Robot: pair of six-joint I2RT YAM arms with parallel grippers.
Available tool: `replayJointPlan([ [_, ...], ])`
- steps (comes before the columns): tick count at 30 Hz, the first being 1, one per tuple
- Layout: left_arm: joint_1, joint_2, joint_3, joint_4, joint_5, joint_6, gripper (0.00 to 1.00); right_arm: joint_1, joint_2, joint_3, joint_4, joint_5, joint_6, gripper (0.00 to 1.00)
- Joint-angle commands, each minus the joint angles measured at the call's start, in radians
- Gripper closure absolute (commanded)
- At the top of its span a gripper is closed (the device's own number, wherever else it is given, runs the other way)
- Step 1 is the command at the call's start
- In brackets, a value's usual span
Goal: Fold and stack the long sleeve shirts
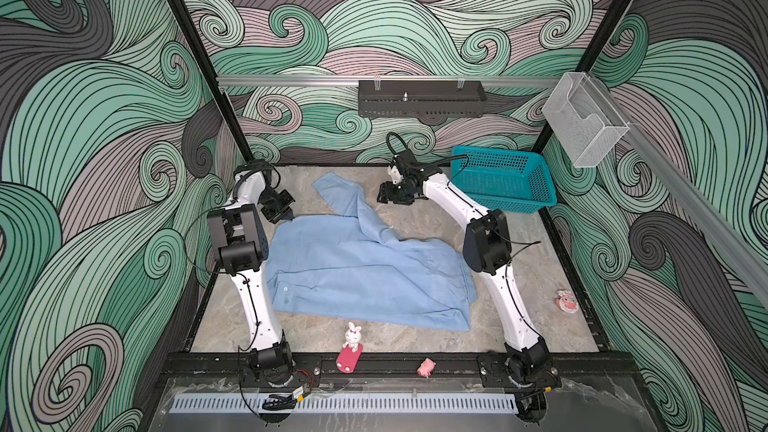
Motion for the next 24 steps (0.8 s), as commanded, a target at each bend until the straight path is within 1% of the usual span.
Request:
replayJointPlan([
  [1,0.005,0.02,0.031,-0.02,0.014,-0.01,1.0,0.024,0.095,0.126,-0.073,-0.046,0.039,0.29],
  [6,0.005,0.02,0.033,-0.02,0.019,-0.01,1.0,0.04,0.237,0.312,-0.035,-0.053,0.105,0.28],
  [9,0.005,0.018,0.033,-0.021,0.02,-0.009,1.0,0.039,0.276,0.33,0.024,-0.026,0.149,0.3],
  [12,0.005,0.019,0.034,-0.021,0.021,-0.008,1.0,0.04,0.287,0.325,0.08,0.018,0.164,0.37],
  [13,0.005,0.018,0.034,-0.021,0.021,-0.008,1.0,0.039,0.288,0.329,0.091,0.036,0.16,0.41],
  [14,0.005,0.018,0.034,-0.021,0.021,-0.008,1.0,0.037,0.287,0.33,0.102,0.044,0.159,0.47],
  [16,0.005,0.018,0.034,-0.021,0.023,-0.008,1.0,0.029,0.286,0.34,0.113,0.041,0.161,0.63],
  [18,0.006,0.019,0.034,-0.021,0.024,-0.008,1.0,0.021,0.273,0.348,0.099,0.041,0.154,0.82],
  [19,0.005,0.02,0.034,-0.019,0.024,-0.008,1.0,0.02,0.257,0.346,0.083,0.05,0.136,0.89],
  [21,0.008,0.02,0.034,-0.019,0.025,-0.008,1.0,0.019,0.205,0.323,0.062,0.077,0.092,0.99],
  [24,0.008,0.02,0.031,-0.018,0.028,-0.014,1.0,0.02,0.109,0.237,0.083,0.114,0.045,1.0],
])
